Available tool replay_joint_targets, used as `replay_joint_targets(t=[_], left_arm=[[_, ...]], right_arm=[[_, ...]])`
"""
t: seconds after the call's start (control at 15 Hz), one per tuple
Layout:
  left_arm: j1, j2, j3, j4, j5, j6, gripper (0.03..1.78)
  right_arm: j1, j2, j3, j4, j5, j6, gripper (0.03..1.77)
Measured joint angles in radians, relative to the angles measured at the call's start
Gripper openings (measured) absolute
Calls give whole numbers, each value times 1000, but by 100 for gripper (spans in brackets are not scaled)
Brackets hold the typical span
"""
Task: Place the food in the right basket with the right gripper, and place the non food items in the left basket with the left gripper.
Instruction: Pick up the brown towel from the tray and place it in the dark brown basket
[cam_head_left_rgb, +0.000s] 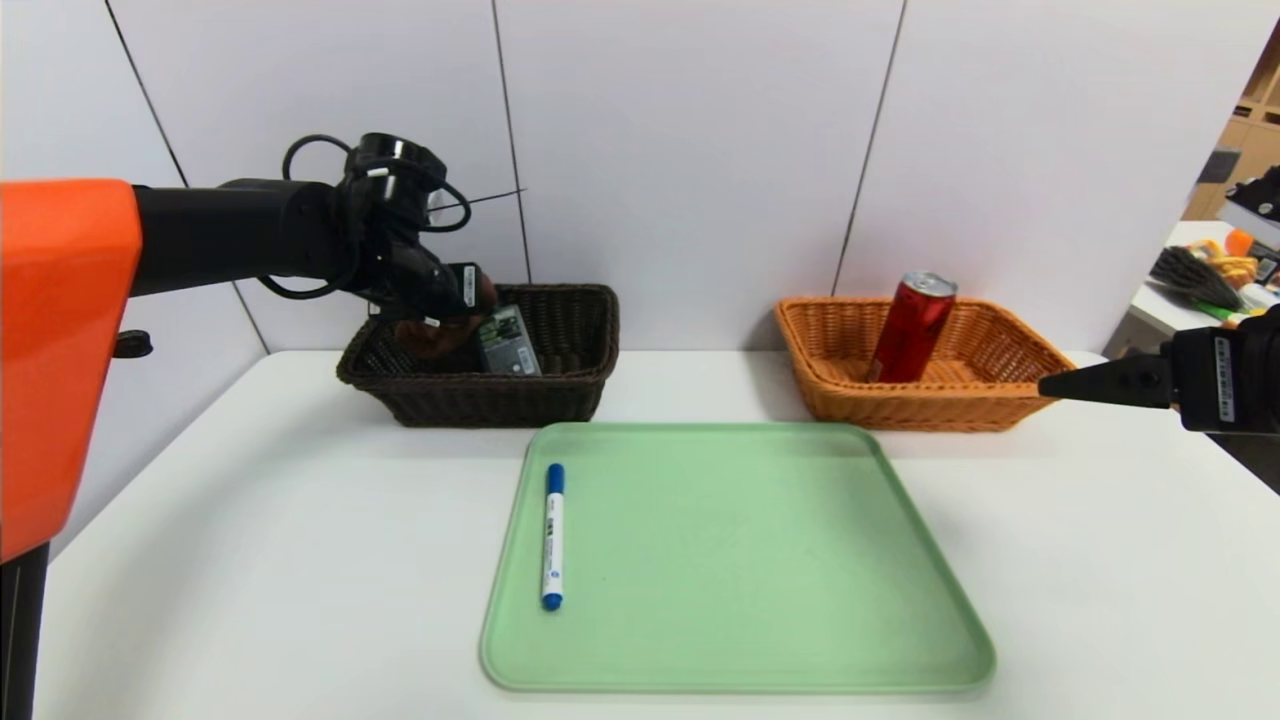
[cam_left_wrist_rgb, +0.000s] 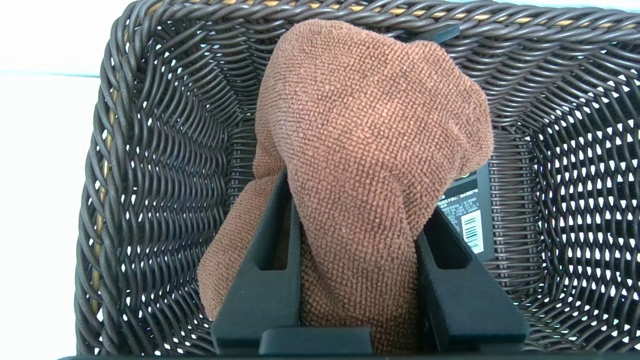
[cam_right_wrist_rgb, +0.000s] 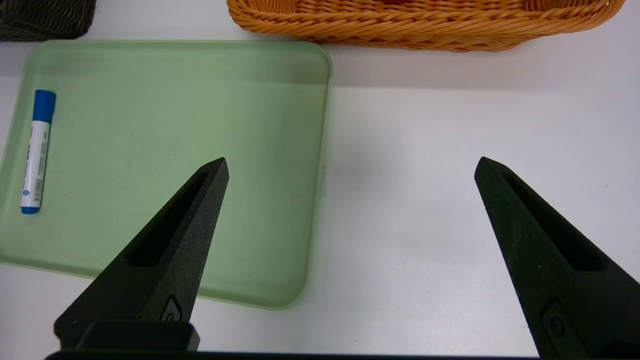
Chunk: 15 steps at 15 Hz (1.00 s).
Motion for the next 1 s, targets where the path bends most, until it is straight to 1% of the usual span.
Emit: replay_joint_targets(t=[1.0], left_arm=[[1,1,-2,-1,0,-3,57]], right_arm=[[0,0,-1,0,-1,0,170]])
